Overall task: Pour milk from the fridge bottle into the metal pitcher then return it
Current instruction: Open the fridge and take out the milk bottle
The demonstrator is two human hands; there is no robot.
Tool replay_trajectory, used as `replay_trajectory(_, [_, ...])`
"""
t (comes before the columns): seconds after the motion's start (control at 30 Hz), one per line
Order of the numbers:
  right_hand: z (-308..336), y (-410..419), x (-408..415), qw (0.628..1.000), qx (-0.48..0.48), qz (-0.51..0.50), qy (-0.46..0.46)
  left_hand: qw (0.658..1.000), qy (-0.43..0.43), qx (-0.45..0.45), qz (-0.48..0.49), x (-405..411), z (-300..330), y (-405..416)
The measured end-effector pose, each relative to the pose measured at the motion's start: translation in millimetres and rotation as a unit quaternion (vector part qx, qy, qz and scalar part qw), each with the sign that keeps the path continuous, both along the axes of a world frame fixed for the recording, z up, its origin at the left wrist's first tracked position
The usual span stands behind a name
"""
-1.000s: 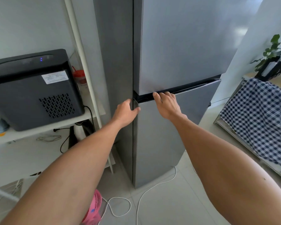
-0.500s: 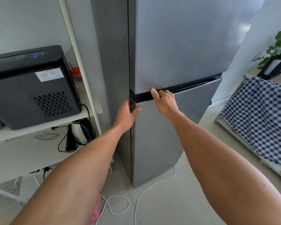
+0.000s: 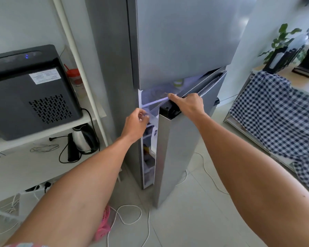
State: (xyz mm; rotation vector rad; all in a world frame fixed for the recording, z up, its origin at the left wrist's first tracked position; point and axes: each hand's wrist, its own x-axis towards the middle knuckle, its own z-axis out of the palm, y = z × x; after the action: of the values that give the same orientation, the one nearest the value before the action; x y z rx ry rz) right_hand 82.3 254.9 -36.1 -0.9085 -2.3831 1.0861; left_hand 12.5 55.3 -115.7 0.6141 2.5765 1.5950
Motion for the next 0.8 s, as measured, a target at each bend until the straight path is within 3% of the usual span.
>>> replay_trajectory(0.17, [7, 24, 49, 1.0, -0.01, -0.02, -0.021, 0.993, -0.025, -0.073, -0.093, 22, -16, 19])
replay_trajectory(0.4, [20, 68, 131, 0.997, -0.008, -0.051, -0.06, 0.96, 0.006, -0.138, -0.243, 63, -34, 75])
replay_trajectory(0.6, [20, 125, 196, 0.986, 0.079, -0.087, -0.116, 0.935, 0.071, -0.184, -0.296, 115, -29, 137])
replay_trajectory(0.8, [2, 178, 259, 0.95, 0.23, -0.13, -0.168, 0.871, 0.157, -0.267, -0.382, 164, -21, 211])
